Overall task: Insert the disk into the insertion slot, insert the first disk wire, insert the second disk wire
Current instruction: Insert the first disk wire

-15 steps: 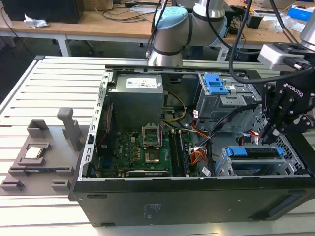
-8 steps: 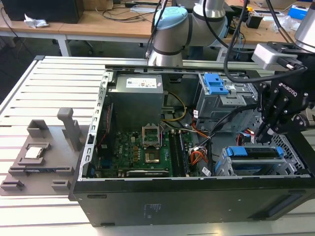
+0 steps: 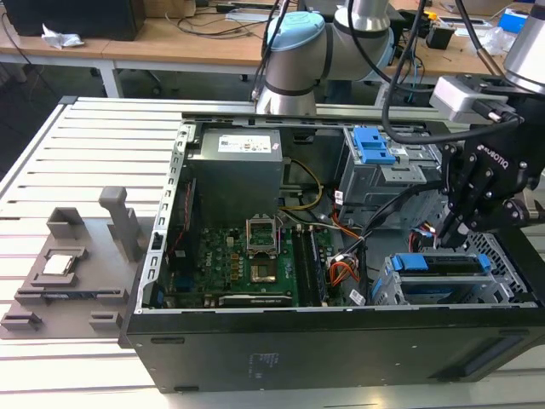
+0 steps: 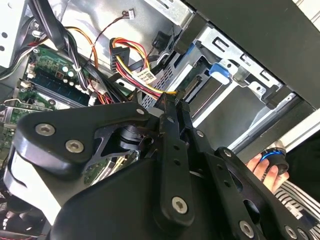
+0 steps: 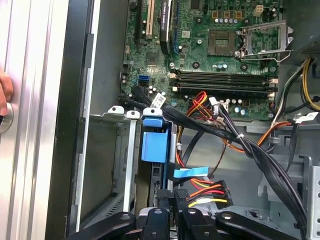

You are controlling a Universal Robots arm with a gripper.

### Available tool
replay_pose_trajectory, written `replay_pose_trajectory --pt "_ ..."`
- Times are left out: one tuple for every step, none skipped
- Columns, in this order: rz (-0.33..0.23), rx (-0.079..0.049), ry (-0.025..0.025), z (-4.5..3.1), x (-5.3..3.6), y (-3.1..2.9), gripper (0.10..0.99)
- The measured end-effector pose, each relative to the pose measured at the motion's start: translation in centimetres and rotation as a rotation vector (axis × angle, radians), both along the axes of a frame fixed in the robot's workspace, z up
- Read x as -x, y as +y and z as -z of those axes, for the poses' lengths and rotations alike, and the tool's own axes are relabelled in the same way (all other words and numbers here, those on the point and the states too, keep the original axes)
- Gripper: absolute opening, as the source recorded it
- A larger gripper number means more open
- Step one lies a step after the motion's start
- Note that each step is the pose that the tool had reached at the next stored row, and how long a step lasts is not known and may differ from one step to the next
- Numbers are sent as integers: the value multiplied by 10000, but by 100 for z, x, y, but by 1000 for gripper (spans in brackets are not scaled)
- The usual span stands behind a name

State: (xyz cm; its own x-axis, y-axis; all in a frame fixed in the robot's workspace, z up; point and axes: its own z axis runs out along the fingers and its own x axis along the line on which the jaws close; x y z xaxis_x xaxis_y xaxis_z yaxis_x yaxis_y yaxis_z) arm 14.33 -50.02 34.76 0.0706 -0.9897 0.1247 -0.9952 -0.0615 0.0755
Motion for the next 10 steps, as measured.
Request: replay_pose_trajectory --pt "0 -2 0 6 1 -9 165" --pt "0 0 -1 10 1 -22 165" --pt "0 0 0 16 2 -34 165" --pt "0 -1 0 24 2 -42 165" --pt "-1 0 0 33 2 -53 165" --pt "0 1 0 38 3 -60 165" --pt "0 -1 0 42 3 -63 165" --pt "0 1 0 42 3 -64 165" --pt "2 -9 0 43 3 -64 165" --pt "8 -33 1 43 3 -64 165"
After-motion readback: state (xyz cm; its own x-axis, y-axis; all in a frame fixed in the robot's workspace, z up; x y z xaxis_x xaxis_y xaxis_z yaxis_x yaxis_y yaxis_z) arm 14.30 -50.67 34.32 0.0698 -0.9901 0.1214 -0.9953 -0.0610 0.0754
